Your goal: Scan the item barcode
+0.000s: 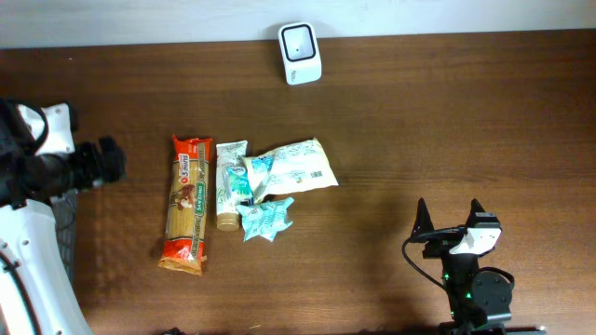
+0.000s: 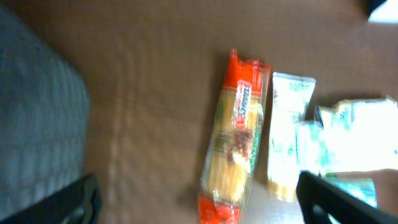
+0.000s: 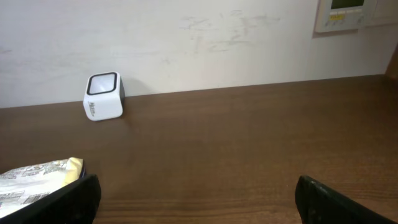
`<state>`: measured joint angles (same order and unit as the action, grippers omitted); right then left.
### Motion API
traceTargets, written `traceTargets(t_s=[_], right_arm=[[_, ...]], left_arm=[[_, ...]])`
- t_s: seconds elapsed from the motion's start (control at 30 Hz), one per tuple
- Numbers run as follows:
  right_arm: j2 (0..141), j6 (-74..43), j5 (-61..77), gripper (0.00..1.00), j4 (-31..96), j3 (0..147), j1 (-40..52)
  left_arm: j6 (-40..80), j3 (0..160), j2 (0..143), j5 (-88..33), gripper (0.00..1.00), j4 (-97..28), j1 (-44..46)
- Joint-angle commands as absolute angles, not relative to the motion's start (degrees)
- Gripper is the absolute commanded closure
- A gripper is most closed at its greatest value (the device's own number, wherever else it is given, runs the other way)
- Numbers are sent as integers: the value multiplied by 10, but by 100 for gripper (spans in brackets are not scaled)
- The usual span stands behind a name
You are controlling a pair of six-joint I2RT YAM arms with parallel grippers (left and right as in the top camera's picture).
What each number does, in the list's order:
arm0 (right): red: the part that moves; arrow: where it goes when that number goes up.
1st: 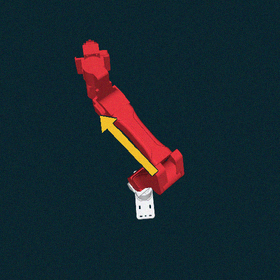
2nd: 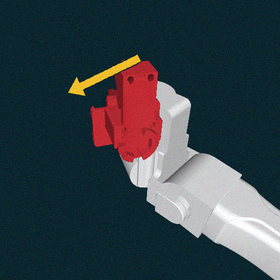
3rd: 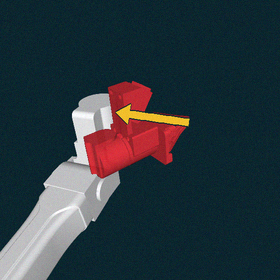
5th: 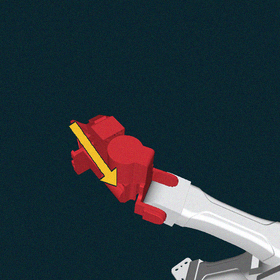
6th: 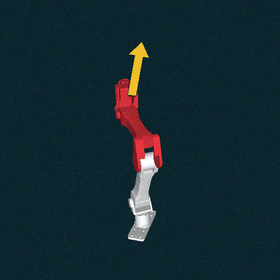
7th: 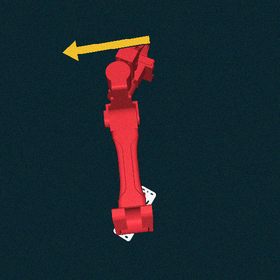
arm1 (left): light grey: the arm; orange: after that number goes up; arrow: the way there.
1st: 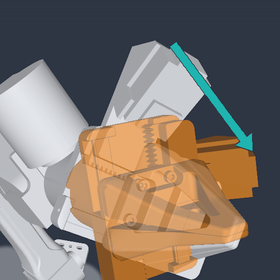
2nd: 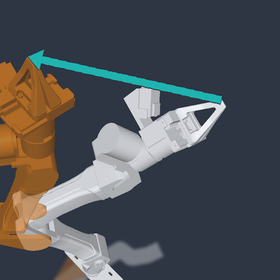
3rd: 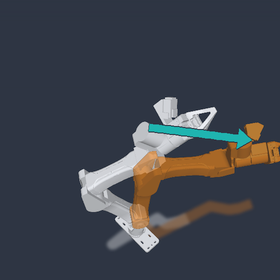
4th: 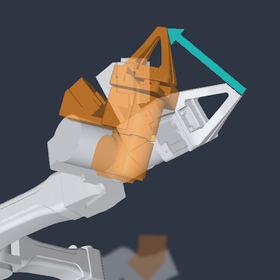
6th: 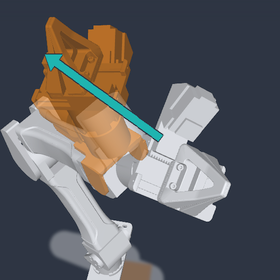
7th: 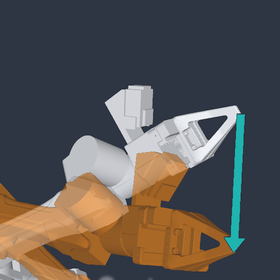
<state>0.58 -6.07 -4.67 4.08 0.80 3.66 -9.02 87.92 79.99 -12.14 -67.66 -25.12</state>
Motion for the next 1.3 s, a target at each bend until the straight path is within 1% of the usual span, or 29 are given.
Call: traceTargets(t_s=[0.0,0.03,0.1,1.27], right_arm=[[2,-63,-48,1,42,3,34],[2,-63,-48,1,42,3,34],[2,-63,-48,1,42,3,34],[2,-63,-48,1,42,3,34]], left_arm=[[-115,878,797,-97,1,-606,-250],[-115,878,797,-64,1,-590,-250],[-115,878,797,-51,1,-586,-250],[-115,878,797,-51,1,-588,-250]])
